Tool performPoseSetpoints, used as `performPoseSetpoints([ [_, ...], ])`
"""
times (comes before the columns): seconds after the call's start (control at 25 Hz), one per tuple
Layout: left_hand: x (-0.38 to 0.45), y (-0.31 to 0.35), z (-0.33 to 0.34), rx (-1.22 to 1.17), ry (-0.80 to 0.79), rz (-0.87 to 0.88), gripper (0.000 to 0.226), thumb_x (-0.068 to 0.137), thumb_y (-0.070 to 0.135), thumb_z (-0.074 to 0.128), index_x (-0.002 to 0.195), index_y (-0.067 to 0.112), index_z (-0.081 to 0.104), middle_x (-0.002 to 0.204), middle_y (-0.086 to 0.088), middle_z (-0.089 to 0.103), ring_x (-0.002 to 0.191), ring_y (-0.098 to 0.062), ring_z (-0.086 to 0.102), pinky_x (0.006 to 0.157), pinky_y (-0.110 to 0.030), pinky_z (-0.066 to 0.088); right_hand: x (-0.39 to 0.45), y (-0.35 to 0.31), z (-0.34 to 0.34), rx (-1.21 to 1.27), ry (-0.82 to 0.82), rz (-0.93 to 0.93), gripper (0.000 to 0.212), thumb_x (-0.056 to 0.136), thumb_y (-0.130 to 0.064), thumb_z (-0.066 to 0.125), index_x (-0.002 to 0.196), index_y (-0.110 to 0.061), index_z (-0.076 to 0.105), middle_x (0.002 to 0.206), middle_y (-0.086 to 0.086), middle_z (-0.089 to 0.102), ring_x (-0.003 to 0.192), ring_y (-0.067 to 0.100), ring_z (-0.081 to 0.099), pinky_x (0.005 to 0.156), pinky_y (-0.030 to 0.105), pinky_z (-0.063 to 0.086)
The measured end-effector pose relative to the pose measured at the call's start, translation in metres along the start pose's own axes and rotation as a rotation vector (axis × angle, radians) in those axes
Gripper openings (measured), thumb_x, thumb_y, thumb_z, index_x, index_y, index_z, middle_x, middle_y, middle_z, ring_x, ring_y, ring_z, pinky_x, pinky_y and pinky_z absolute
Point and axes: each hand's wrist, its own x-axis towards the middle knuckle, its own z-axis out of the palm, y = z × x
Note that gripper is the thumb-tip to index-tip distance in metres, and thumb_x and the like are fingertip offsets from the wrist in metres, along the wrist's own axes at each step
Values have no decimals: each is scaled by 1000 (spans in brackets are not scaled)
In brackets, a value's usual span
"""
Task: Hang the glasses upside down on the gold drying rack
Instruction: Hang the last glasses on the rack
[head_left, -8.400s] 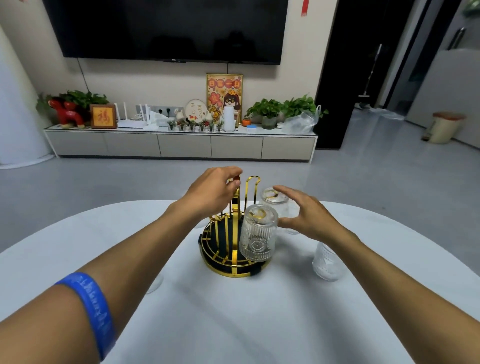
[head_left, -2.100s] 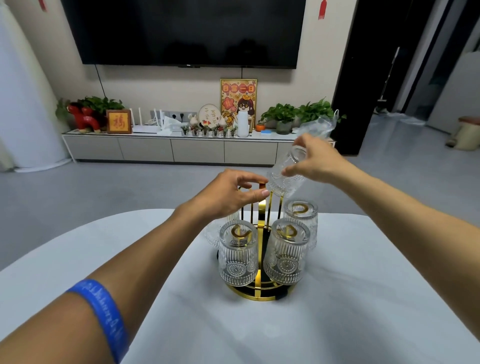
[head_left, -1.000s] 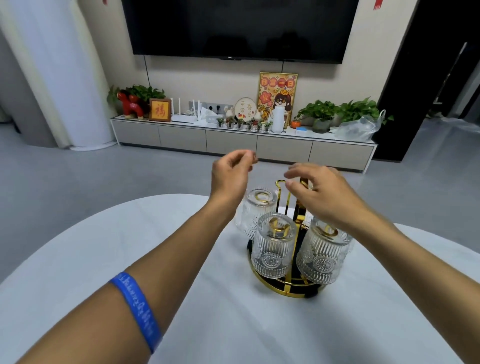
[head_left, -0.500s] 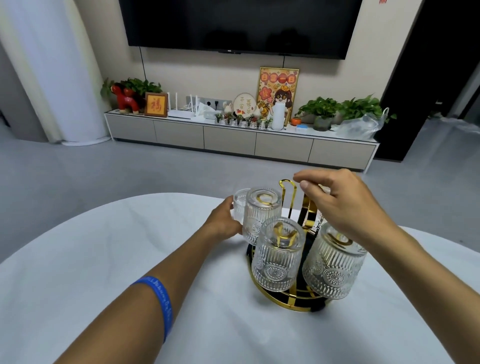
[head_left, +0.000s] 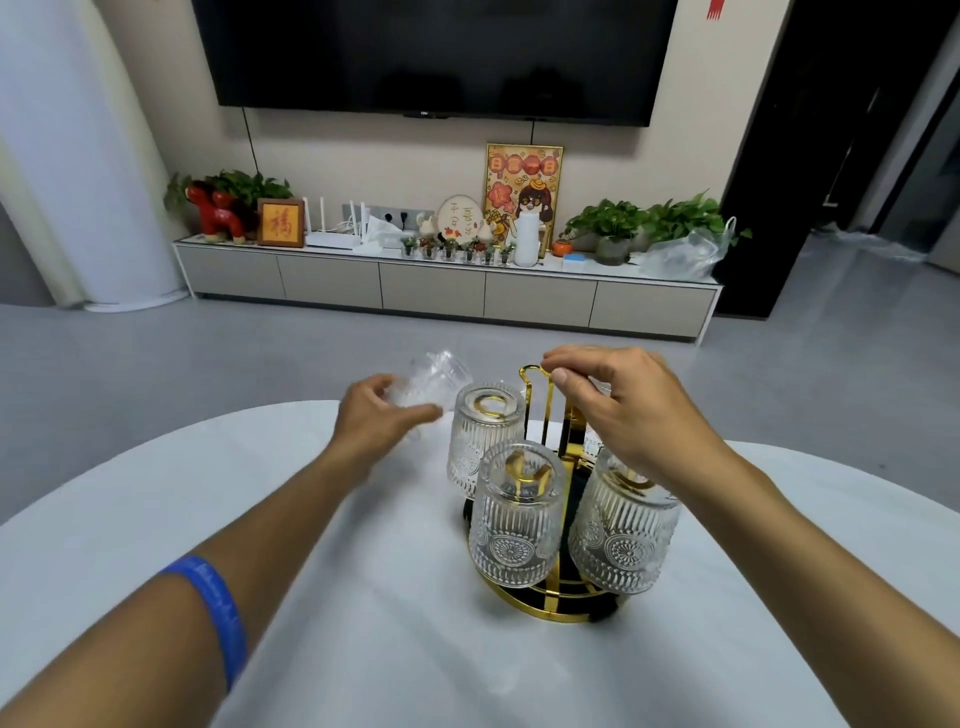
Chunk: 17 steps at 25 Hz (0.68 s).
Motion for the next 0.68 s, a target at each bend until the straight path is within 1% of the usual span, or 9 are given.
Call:
performPoseSetpoints([
  [0.04,-1,17,-13,-27,18,43,85,55,33,91,129,11,54,123,-7,59,104,-23,57,87,-33,48,0,-1,-2,16,-8,13,27,95,-27,58,118,-20,69,120,-3,70,114,12,58,98,38,46],
  [0.12,-3,57,-35,-75,29,151,81,51,38,92,121,22,54,118,-4,57,99,-21,57,80,-33,52,0,1,-8,62,-35,36,25,93,-30,60,115,-25,71,115,-6,71,109,11,60,93,36,47],
  [0.2,-8,101,-43,-65,-46,241,79,44,49,91,111,30,52,111,1,56,95,-13,56,70,-25,52,0,5,-17,108,-88,39,23,92,-30,62,114,-29,71,113,-10,70,107,6,60,90,32,46],
  [0.28,-16,137,-35,17,-158,311,83,40,55,89,109,29,50,111,0,58,96,-14,58,75,-29,52,1,7,-24,110,-140,20,23,92,-29,62,114,-30,71,114,-14,69,108,2,58,91,30,44],
  [0.32,-21,150,-26,63,-201,341,84,42,52,90,111,27,50,113,0,59,97,-14,59,80,-33,52,1,7,-25,99,-153,13,24,92,-31,62,114,-30,71,116,-14,68,109,3,58,92,31,44],
  [0.4,-29,166,-6,139,-232,387,80,49,41,91,114,24,49,114,2,56,97,-14,58,83,-33,51,3,7,-26,86,-164,10,26,91,-33,62,116,-31,70,121,-11,68,112,5,57,94,34,45],
  [0.56,-29,170,24,256,-295,384,74,56,26,91,116,22,49,112,-2,60,90,-11,58,74,-25,49,3,11,-23,92,-160,-7,26,91,-35,62,115,-32,69,124,-9,67,114,8,57,98,40,46],
  [0.6,-28,168,30,306,-313,382,73,57,23,90,116,21,49,113,-4,61,91,-13,59,75,-26,50,4,12,-22,93,-155,-10,26,90,-36,62,115,-32,70,124,-8,67,113,10,58,98,42,46],
  [0.68,-27,163,40,382,-312,385,72,58,20,89,119,18,50,116,-6,60,98,-20,60,84,-33,53,4,15,-20,100,-143,-16,27,90,-36,63,116,-32,69,124,-7,67,113,11,58,97,42,47],
])
